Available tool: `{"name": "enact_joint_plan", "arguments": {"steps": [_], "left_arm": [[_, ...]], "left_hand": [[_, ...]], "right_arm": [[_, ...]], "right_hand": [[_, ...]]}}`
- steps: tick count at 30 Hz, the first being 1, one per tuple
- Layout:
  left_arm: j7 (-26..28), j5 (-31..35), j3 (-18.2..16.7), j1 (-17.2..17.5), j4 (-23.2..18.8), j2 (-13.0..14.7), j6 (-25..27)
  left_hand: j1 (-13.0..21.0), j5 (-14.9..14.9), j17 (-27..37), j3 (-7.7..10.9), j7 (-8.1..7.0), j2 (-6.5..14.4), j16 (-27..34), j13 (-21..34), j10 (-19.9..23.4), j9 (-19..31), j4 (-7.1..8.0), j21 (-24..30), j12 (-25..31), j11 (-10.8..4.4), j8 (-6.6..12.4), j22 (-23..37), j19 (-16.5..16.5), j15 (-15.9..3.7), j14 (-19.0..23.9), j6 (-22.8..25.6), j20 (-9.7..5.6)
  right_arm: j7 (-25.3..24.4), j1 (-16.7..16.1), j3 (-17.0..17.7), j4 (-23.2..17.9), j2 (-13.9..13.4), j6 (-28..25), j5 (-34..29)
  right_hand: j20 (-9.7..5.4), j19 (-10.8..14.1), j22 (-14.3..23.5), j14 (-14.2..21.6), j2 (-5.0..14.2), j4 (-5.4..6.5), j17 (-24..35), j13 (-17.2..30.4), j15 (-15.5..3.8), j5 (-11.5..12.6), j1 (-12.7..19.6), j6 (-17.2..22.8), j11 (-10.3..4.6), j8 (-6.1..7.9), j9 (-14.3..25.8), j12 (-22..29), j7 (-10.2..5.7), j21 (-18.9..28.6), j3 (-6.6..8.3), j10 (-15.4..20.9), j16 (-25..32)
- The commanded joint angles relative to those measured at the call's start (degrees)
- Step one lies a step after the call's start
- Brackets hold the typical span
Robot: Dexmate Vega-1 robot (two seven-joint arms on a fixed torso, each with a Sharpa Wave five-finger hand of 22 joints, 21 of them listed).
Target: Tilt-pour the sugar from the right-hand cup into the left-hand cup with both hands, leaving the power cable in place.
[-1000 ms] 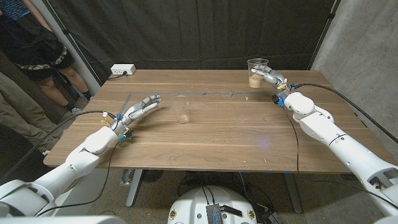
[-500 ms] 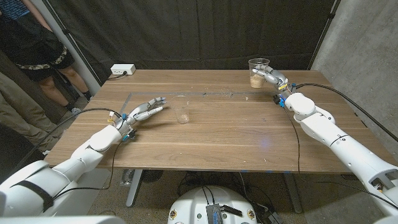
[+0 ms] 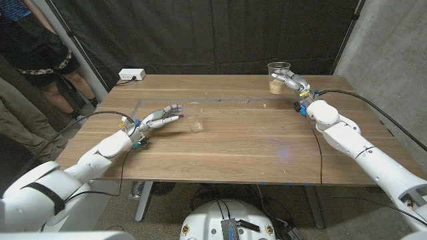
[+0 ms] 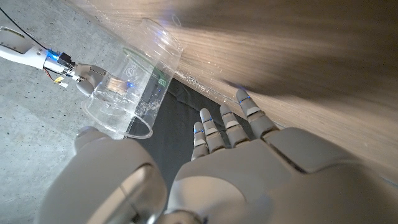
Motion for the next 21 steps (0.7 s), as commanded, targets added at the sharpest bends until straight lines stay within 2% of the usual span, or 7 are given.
{"name": "enact_joint_plan", "arguments": {"steps": [1,11,21], "left_arm": [[-1.68,0.31,1.00,-1.21,1.36,-0.56,-0.94],[-1.31,1.54,1.76,-1.36,0.46,-0.58,-0.65],[0.24,3.75,2.71,-1.16,-2.60,-0.14,0.75]], "left_hand": [[0.59,0.37,0.18,-0.49,-0.06,0.15,-0.25,0.17,-0.29,0.06,-0.15,0.02,0.14,0.06,-0.02,0.14,-0.16,-4.15,-0.21,-0.44,-0.10],[1.23,0.58,0.17,-0.77,0.02,0.25,-0.33,0.18,-0.62,0.08,-0.39,-0.08,0.12,0.12,-0.14,0.14,-0.46,-4.13,-0.46,-0.94,0.05],[2.05,0.87,0.16,-1.00,0.06,0.47,-0.54,0.18,-1.27,0.11,-0.68,-0.23,-0.01,0.05,-0.06,0.14,-0.95,-3.92,-1.10,-0.98,0.08]], "right_arm": [[-0.80,-1.07,0.54,-1.75,-0.64,-0.77,-0.12],[-1.23,-2.04,1.21,-2.42,-1.06,-0.43,0.24],[-1.36,-3.32,2.13,-2.98,-1.86,0.17,0.93]], "right_hand": [[-0.15,0.15,0.25,0.68,0.44,0.30,0.32,0.17,-10.02,0.04,-0.12,0.51,-0.12,0.25,0.28,0.27,0.18,0.21,0.14,0.38,-0.18],[-0.17,0.03,0.24,0.76,0.40,0.37,0.42,0.32,-9.96,0.02,-0.30,0.82,-0.04,0.35,0.28,0.35,0.35,0.14,0.09,0.44,-0.36],[-0.16,0.00,0.23,0.80,0.43,0.36,0.56,0.47,-9.96,0.03,-0.32,1.20,-0.04,0.46,0.27,0.45,0.42,0.11,0.11,0.57,-0.51]]}}
